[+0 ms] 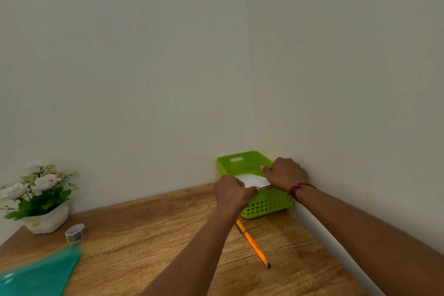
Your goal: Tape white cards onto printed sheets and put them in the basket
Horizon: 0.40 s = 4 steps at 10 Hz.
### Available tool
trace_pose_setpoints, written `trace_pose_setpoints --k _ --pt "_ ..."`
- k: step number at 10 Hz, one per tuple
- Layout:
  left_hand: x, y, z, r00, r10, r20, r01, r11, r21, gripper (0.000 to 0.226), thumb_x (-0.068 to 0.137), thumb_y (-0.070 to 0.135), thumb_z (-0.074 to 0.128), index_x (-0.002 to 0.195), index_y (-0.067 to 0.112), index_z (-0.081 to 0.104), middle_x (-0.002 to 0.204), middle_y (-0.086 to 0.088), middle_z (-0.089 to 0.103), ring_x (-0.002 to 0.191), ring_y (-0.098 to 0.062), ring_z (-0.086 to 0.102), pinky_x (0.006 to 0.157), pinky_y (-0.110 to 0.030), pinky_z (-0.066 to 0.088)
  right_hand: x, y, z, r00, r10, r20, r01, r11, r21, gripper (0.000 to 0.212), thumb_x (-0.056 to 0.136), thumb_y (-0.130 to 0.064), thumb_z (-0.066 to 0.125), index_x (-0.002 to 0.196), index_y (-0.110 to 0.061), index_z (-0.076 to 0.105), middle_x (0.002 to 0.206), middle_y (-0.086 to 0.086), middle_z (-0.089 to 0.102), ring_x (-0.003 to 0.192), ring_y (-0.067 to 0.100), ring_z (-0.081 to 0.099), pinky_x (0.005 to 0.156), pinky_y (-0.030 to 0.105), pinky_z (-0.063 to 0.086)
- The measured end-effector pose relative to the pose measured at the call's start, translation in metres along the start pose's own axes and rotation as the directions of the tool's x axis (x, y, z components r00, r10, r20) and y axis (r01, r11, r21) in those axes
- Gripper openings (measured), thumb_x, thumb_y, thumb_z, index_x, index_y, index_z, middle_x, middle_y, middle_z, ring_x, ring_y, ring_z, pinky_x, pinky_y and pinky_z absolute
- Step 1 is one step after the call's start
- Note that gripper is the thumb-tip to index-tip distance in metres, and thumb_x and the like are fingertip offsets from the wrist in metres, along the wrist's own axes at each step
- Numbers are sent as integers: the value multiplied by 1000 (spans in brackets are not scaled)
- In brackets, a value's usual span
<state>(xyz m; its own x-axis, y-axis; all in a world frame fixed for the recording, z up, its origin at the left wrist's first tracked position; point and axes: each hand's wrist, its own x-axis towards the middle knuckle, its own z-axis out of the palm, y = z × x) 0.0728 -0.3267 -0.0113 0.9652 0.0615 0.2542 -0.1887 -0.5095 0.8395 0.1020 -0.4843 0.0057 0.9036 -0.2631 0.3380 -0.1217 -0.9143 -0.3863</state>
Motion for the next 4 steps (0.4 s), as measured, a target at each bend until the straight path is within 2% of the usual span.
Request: trace_pose_setpoints --k 2,3,4 --pt "-5 0 -3 998 62 1 -62 994 85 35 71 39 84 64 16 59 73 -3 62 76 -19 63 79 -41 54 -10 0 -2 992 -96 -76 83 985 -152 50 97 -54 38 83 -12 62 98 13 68 91 30 63 65 30 39" --pt "-7 -4 -4 997 74 -15 -73 993 91 45 77 47 78 101 11 71 103 -4 71 100 -17 65 84 -28 49 -18 -3 -2 976 -165 -140 124 957 -262 53 99 -53 37 87 -11 66 97 12 68 89 28 64 65 31 38" --pt "-3 -9 -8 998 36 -56 -33 998 57 45 79 50 71 109 16 67 110 -4 69 102 -19 64 88 -35 52 -23 -10 -1 953 -221 -208 165 952 -258 52 99 -53 34 69 -18 57 84 9 67 78 27 64 59 29 33"
